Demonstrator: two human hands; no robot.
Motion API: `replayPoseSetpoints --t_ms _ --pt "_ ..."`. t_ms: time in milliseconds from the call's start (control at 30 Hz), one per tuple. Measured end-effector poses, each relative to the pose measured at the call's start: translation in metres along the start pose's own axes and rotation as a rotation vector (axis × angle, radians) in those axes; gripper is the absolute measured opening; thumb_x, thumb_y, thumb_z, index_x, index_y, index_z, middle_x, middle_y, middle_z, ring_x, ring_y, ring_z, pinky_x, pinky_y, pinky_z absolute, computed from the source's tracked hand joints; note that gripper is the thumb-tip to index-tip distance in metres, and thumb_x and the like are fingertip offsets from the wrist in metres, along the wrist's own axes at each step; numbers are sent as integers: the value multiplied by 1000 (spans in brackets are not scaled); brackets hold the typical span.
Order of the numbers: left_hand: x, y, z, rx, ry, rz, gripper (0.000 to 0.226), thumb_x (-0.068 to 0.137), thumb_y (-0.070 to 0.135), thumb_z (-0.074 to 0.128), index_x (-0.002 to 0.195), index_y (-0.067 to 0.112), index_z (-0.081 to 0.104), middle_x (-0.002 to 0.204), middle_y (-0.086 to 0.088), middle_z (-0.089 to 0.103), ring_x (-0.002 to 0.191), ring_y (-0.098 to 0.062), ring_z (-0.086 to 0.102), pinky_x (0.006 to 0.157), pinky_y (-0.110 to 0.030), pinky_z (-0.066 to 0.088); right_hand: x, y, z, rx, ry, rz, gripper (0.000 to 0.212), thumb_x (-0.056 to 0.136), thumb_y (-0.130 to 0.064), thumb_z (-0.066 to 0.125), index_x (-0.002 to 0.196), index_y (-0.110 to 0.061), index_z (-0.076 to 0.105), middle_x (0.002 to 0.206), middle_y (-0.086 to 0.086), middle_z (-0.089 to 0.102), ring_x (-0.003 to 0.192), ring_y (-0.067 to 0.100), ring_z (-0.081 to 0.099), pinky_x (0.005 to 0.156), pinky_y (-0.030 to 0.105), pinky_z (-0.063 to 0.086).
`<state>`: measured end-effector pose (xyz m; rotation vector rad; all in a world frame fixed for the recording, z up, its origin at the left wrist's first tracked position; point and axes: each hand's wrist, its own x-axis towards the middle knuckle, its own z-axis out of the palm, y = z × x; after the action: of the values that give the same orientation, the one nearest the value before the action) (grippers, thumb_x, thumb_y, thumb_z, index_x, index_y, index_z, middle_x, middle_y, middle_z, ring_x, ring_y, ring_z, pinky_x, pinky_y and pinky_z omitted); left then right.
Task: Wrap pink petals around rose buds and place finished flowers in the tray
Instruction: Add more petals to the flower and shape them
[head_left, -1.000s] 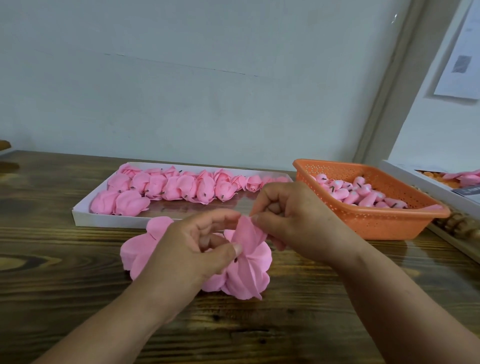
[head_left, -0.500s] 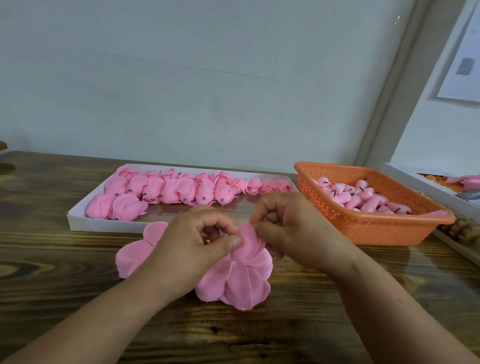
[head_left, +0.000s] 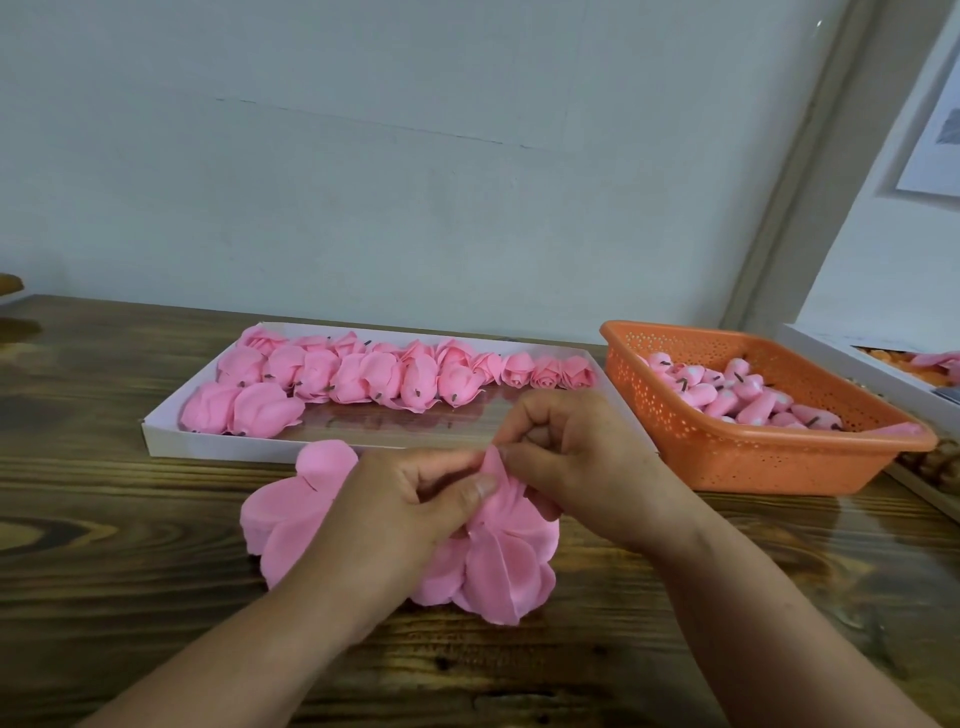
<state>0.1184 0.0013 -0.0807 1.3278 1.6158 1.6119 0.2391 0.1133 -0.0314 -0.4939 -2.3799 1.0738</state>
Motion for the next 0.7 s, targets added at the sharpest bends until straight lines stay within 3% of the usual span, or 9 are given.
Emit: replayPoseSetpoints --t_ms 100,200,400,567,700 --pt "0 -2 0 -76 -16 -66 24 88 18 62 98 36 75 91 5 76 89 -12 72 78 -30 57 1 1 2 26 -11 -17 12 86 7 55 77 1 60 48 3 54 42 15 50 40 21 41" --pt "0 -3 1 -219 -54 -169 21 80 25 63 95 23 78 81 1 76 71 -6 68 62 -19 51 1 3 6 37 -38 -28 12 88 5 56 78 1 61 49 -1 54 41 10 50 41 18 40" --pt "1 -5 4 -403 -53 -288 38 70 23 66 104 8 73 95 -11 75 91 -24 72 77 -32 59 0 9 6 133 -57 -9 10 88 4 55 80 3 63 48 -1 57 41 11 51 41 20 40" --pt "0 -2 5 -421 -21 -295 28 68 23 67 92 15 78 92 -10 76 88 -23 73 78 -33 59 -4 9 3 223 -120 -5 1 84 0 63 84 -1 64 53 5 59 45 13 54 42 20 42" --pt "-1 -1 4 -445 -15 -328 31 65 22 68 92 12 78 94 -11 75 89 -24 73 72 -32 59 -3 10 6 220 -64 -8 12 86 7 58 80 -1 64 54 10 59 43 14 53 41 21 42"
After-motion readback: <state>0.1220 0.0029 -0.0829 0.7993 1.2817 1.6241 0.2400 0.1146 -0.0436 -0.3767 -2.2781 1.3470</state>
